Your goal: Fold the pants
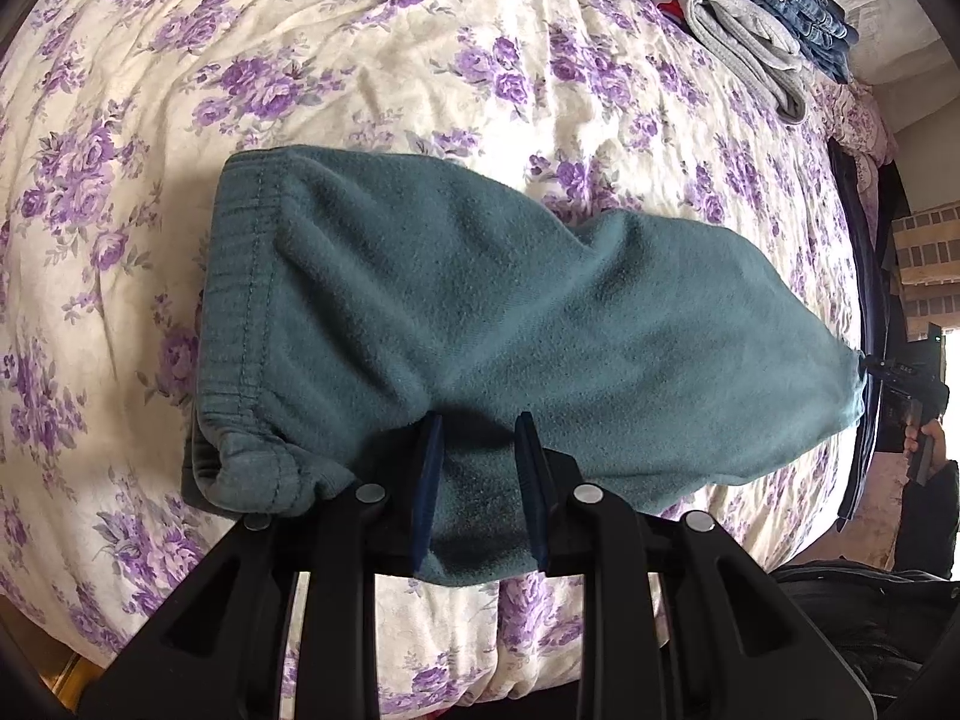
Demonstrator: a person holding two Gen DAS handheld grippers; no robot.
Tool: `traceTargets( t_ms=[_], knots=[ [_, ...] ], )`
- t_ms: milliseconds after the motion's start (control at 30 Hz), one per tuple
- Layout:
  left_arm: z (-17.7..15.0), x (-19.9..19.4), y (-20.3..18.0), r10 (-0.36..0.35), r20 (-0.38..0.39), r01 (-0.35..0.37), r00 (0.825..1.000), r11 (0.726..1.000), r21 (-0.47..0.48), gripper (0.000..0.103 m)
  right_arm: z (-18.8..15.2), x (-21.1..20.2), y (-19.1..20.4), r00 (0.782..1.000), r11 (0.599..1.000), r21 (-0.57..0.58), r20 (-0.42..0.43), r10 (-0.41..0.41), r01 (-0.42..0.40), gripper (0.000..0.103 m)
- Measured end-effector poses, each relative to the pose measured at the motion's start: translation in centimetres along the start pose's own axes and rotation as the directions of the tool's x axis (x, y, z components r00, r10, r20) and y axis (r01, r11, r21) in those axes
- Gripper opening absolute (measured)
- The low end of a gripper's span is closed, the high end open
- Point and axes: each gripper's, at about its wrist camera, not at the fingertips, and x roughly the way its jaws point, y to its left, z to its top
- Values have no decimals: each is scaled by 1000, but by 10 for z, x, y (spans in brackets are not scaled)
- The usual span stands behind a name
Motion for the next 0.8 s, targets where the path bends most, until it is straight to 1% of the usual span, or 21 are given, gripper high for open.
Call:
traceTargets(
  t_ms=[67,133,167,200,267,333,367,400,433,467,500,533,567,600,633,700,733,767,800],
  knots=[
    [-4,-7,-6,22,9,-22,1000,1000,13,24,-16,-25,8,999,1000,-26,36,2,-1,37],
    [-8,-14,-13,35,20,-36,999,999,25,25,-33,-36,27,999,996,-79,38,34,-31,37],
    [-11,-19,-19,30,31,-31,999,999,33,25,-41,-35,39,998,993,-110,30,55,-51,37],
    [-13,-24,-24,20,46,-22,999,999,42,25,-49,-32,44,997,987,-143,20,77,-74,37],
    [-16,-36,-35,-13,85,7,996,998,64,27,-59,-14,68,995,975,-196,-13,101,-101,37],
    [-16,-42,-45,-64,115,55,991,995,80,30,-72,14,90,992,966,-236,-95,87,-107,37],
    [-15,-42,-50,-86,123,75,989,993,92,34,-79,27,105,989,960,-268,-141,48,-85,36],
    [-15,-39,-53,-87,125,75,988,992,102,35,-83,37,124,987,944,-330,-159,-25,-30,36],
    [-15,-30,-55,-73,115,61,991,993,102,37,-85,38,144,986,916,-400,-144,-85,21,35],
    [-15,-19,-53,-60,93,51,994,994,92,37,-83,34,167,986,886,-463,-127,-103,33,35],
    [-16,-8,-51,-49,67,44,997,996,76,37,-80,26,191,991,865,-502,-122,-62,-8,31],
    [-18,4,-47,-39,43,36,998,998,58,37,-75,14,217,993,842,-535,-120,3,-67,31],
    [-23,16,-43,-30,18,30,999,999,37,36,-72,2,242,992,815,-570,-111,52,-106,31],
    [-28,23,-39,-33,11,32,999,999,27,36,-68,-9,269,991,779,-612,-92,98,-134,31],
    [-34,24,-38,-44,30,44,999,999,20,36,-65,-17,296,984,739,-651,-87,154,-174,33],
    [-41,20,-33,-71,52,71,996,997,3,36,-57,-22,346,957,663,-698,-124,263,-272,35],
    [-43,19,-30,-89,59,90,994,996,-13,36,-53,-18,370,946,626,-719,-143,292,-302,35],
    [-44,18,-27,-103,62,105,993,994,-24,36,-54,-13,390,939,593,-739,-163,304,-320,35],
    [-44,18,-24,-115,64,118,991,993,-32,36,-52,-4,408,935,564,-755,-191,298,-334,35]
  ],
)
